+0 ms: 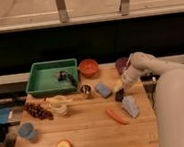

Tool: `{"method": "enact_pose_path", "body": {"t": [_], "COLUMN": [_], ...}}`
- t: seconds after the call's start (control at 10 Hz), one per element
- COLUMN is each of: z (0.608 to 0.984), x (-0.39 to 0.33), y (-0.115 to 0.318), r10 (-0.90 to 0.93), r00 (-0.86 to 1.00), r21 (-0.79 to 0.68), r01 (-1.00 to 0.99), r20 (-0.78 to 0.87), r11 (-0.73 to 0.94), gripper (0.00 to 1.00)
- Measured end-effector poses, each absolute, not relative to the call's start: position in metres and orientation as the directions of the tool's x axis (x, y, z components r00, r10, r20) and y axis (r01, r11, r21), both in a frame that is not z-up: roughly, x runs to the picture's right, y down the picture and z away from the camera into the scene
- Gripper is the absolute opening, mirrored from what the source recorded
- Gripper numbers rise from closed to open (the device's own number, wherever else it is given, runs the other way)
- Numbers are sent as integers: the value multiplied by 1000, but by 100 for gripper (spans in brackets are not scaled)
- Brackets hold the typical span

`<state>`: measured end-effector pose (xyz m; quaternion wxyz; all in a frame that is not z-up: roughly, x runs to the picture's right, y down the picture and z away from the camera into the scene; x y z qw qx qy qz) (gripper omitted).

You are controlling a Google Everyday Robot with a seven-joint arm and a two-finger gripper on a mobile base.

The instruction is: Place eraser in purple bowl

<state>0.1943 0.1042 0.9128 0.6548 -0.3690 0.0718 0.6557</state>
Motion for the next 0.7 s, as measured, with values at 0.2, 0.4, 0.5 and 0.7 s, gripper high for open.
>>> {"method": "enact_pose_path", "body": {"t": [0.2,0.4,0.5,0.7], "z": [914,915,916,915], "x": [189,188,188,187], "y": [108,110,111,111], "r10": [797,792,791,791], "r00": [147,148,148,147], "r21": [-393,-398,-399,-401], "r01": [-911,-908,-908,-907], "r20": [-586,-592,-593,-594], "r11": [-121,-128,-129,-132], "gripper": [37,32,21,8]}}
